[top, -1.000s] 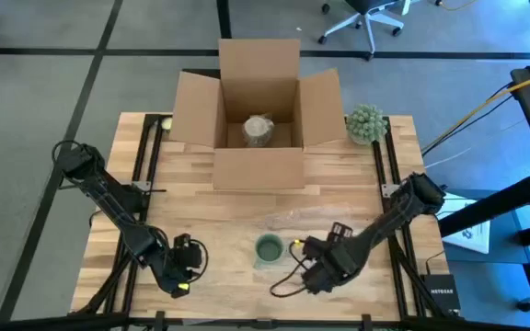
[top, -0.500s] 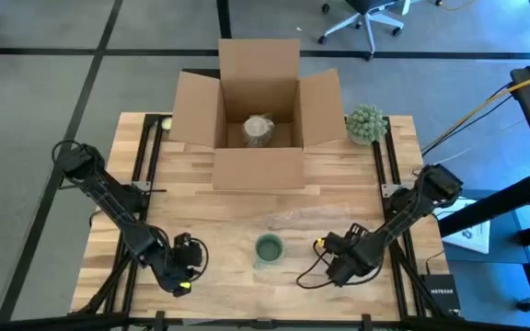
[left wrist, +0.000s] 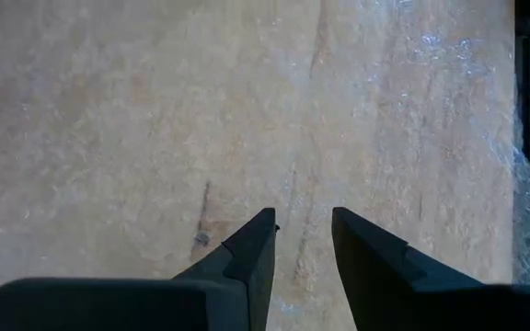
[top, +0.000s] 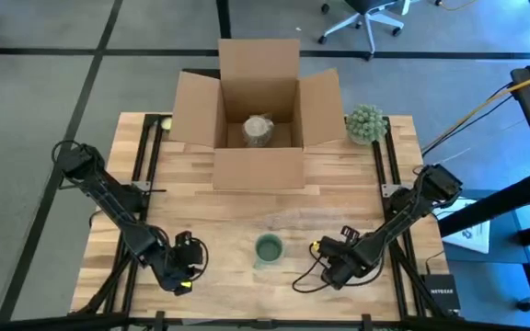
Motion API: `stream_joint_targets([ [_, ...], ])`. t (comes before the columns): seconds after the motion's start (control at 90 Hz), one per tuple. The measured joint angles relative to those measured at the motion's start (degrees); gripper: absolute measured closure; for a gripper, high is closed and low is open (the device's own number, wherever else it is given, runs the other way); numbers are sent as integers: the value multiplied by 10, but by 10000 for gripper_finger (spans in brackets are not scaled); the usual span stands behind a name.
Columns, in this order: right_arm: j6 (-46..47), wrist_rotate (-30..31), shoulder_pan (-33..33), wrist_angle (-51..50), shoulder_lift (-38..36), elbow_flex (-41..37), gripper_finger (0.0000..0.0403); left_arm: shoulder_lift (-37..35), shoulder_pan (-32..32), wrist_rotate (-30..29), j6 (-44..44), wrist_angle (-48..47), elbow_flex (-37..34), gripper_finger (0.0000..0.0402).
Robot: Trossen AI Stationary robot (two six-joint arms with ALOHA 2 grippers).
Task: Wrap mug
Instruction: Wrap the dark green mug using the transparent bubble wrap
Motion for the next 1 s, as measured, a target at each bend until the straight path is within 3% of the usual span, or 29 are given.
stream_joint_targets([
  [0.167,-47,36,0,-42,0,66,400,0,0,0,0,0,0,308],
  [0.356,-121,145,0,-65,0,160,401,0,0,-6,-1,0,0,308],
  [0.6,-254,279,-2,42,-1,210,402,0,0,-14,-7,1,0,308],
  [0.811,-368,278,-32,194,21,210,402,0,8,-26,-3,30,0,308],
  [1.0,-445,279,-87,243,44,210,402,0,30,-27,22,82,0,308],
])
